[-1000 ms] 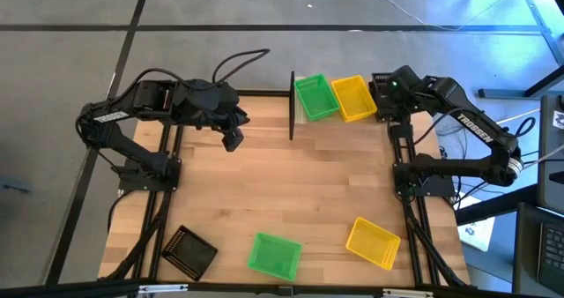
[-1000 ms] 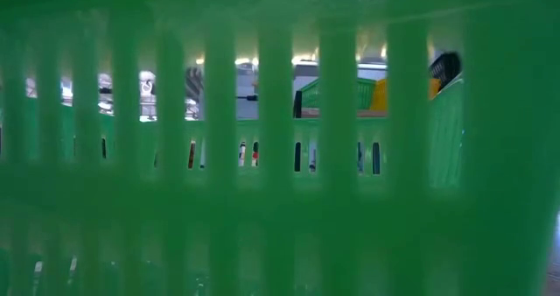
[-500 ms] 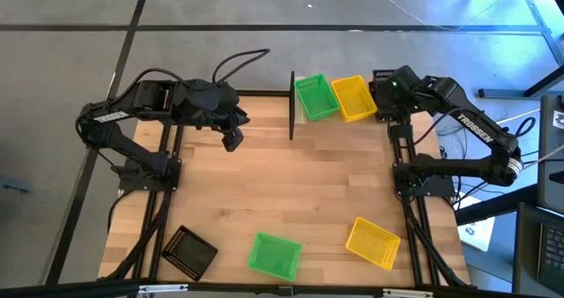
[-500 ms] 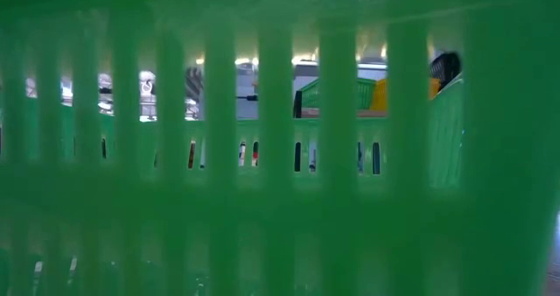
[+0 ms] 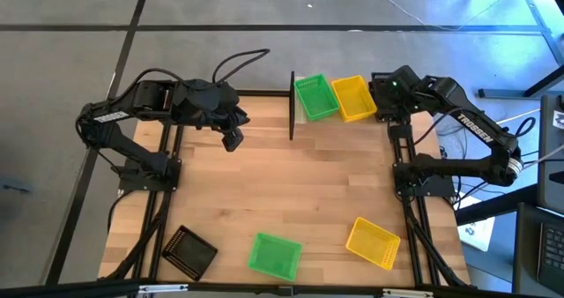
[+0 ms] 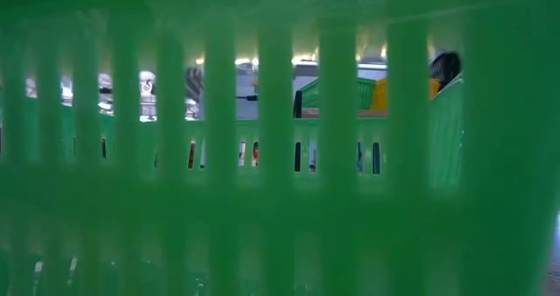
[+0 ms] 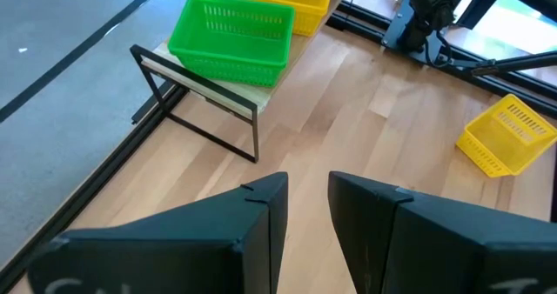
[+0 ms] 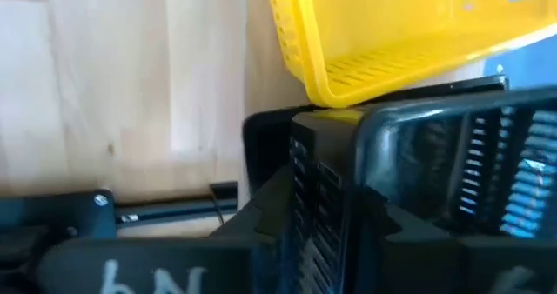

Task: Stack baskets on shelf by color
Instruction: Stack the top black bin on the black bin on the shelf

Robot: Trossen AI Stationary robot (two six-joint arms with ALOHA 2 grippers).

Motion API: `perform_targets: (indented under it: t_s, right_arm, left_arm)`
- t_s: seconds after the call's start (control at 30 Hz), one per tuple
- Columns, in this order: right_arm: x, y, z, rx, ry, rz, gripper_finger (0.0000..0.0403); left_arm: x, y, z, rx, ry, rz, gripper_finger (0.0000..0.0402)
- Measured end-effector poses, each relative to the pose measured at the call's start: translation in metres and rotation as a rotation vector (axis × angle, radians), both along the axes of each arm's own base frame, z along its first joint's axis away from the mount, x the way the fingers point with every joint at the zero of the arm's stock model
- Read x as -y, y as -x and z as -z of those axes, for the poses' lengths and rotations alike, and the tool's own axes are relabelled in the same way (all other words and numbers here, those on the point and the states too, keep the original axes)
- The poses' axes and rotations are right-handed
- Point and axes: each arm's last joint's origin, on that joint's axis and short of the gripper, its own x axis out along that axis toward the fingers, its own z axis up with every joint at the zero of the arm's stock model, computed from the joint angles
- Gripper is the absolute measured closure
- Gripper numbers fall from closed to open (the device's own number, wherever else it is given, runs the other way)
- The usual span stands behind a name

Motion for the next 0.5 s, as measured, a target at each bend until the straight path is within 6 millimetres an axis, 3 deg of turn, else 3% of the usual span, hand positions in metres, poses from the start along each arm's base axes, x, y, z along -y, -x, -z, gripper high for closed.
perform_targets:
  t_s: [0.5]
  right_arm:
    - [0.0025, 0.0012, -0.0015, -0.049, 0.077, 0.029, 0.0327]
  left_arm:
    - [0.0000, 0.0000, 0.0000, 0.000, 0.000, 0.000, 0.0324]
